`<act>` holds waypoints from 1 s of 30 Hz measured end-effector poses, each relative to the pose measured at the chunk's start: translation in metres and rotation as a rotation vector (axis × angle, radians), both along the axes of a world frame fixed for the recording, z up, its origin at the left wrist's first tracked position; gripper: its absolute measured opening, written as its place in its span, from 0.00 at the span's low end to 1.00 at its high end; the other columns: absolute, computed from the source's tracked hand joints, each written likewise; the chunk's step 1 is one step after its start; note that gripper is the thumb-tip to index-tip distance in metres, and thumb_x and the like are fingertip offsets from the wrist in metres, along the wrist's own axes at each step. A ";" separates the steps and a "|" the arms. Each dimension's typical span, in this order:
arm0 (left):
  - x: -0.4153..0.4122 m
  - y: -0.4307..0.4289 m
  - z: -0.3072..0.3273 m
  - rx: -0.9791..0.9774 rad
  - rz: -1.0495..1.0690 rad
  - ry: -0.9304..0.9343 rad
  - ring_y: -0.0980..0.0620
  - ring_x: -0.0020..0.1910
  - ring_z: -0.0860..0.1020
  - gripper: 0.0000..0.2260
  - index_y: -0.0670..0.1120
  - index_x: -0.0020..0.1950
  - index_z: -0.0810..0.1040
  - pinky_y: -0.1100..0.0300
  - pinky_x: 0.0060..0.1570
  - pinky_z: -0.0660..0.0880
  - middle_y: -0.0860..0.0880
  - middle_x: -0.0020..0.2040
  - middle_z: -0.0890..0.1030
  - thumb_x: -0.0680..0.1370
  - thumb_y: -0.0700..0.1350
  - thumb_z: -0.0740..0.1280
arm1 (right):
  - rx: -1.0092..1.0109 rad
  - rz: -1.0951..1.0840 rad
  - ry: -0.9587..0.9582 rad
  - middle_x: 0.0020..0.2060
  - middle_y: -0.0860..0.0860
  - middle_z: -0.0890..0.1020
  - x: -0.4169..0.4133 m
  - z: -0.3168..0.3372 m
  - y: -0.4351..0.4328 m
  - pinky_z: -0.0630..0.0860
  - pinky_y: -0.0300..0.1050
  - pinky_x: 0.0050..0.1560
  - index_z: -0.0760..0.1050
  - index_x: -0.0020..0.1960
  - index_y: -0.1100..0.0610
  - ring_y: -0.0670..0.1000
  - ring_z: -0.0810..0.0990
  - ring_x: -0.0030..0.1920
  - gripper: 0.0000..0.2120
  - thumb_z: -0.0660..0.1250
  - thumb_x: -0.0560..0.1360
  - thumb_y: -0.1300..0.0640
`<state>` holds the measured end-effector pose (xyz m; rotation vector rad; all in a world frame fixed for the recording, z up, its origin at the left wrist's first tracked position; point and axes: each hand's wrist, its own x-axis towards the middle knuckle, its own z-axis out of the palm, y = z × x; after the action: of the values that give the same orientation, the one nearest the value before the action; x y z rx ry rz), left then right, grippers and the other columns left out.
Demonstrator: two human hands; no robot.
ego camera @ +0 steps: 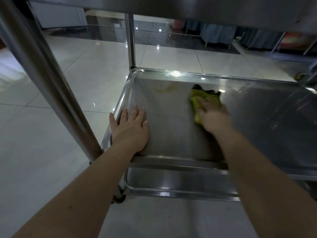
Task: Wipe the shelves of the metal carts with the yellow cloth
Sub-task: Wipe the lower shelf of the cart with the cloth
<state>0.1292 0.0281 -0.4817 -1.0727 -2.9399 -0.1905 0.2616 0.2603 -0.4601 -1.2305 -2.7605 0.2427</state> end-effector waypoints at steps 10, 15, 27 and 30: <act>0.000 0.003 -0.001 -0.012 -0.025 0.010 0.46 0.78 0.43 0.25 0.61 0.78 0.43 0.39 0.71 0.34 0.54 0.80 0.45 0.81 0.60 0.40 | -0.031 -0.090 -0.059 0.78 0.47 0.54 -0.043 0.007 -0.023 0.55 0.60 0.73 0.56 0.76 0.41 0.64 0.53 0.75 0.24 0.49 0.81 0.44; 0.000 0.000 -0.001 0.013 -0.017 0.015 0.47 0.78 0.44 0.25 0.59 0.78 0.45 0.40 0.72 0.36 0.53 0.80 0.47 0.81 0.60 0.42 | -0.077 0.375 -0.062 0.78 0.40 0.50 -0.099 0.003 -0.095 0.49 0.59 0.75 0.51 0.76 0.36 0.60 0.47 0.77 0.24 0.47 0.81 0.41; -0.041 0.043 0.008 -0.043 -0.032 0.015 0.45 0.78 0.46 0.25 0.63 0.78 0.48 0.40 0.73 0.38 0.52 0.80 0.49 0.80 0.62 0.41 | -0.111 -0.080 -0.059 0.79 0.42 0.49 -0.019 0.003 0.036 0.51 0.59 0.75 0.49 0.77 0.36 0.63 0.47 0.77 0.24 0.46 0.81 0.40; -0.041 0.045 0.002 -0.015 -0.033 0.033 0.46 0.78 0.46 0.26 0.63 0.78 0.47 0.41 0.73 0.38 0.52 0.80 0.48 0.79 0.63 0.41 | -0.099 -0.080 -0.042 0.78 0.42 0.49 -0.028 0.000 0.038 0.49 0.60 0.74 0.50 0.77 0.36 0.64 0.46 0.77 0.24 0.46 0.81 0.40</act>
<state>0.0879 0.0728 -0.4796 -1.1155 -2.9005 -0.1496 0.2337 0.2985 -0.4599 -1.3812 -2.7571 0.3542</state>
